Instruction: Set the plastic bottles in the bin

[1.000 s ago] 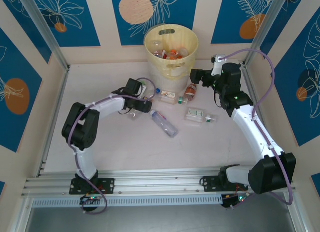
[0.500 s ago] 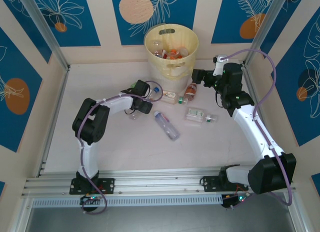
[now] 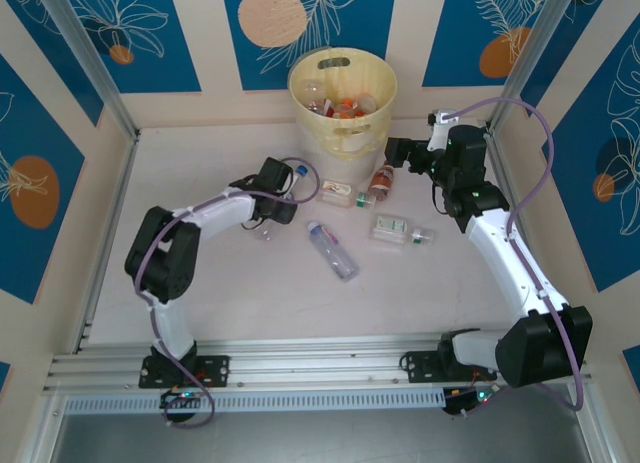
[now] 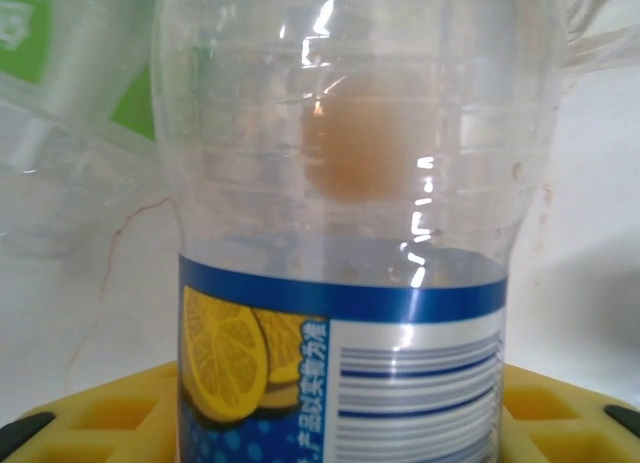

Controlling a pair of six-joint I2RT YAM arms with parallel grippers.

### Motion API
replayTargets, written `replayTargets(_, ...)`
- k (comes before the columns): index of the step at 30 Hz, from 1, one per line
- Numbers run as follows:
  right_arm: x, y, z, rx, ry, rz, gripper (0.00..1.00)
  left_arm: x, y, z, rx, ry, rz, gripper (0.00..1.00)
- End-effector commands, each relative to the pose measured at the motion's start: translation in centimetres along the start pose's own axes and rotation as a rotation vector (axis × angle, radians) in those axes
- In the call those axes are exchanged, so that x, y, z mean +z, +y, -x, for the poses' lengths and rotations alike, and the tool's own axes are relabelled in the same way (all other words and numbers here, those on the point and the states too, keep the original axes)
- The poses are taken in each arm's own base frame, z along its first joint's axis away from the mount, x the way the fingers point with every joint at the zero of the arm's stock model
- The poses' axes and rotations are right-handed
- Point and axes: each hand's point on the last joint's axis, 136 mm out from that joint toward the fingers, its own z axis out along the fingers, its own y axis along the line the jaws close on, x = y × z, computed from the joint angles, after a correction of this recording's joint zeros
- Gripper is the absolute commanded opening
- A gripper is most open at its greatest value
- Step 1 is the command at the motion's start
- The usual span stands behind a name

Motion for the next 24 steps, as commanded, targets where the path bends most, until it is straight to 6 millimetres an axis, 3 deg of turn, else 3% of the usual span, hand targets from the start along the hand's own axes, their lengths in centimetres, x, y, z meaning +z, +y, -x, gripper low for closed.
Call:
replayTargets(1,-0.4,0.7,0.8,0.001,-0.039,0.042,1.0,-2.6,-0.5,1.1,-0.013,-0.078,-0.041,0.52)
replayTargets(11,-1.6,2.3,1.7,-0.022,-0.11,0.13,1.0,-7.9,-0.2,3.0,-0.058,-0.269,-0.066,0.5)
replayTargets(17,-2.5,2.8,2.1,-0.036,-0.163,0.159,1.0,-12.4,-1.1,4.9,-0.092,-0.464,-0.162,0.5)
replayTargets(24,-3.4,3.4,2.6,-0.048,-0.214,0.189,1.0,-17.4,-0.4,6.7,-0.165,-0.655,-0.191,0.49)
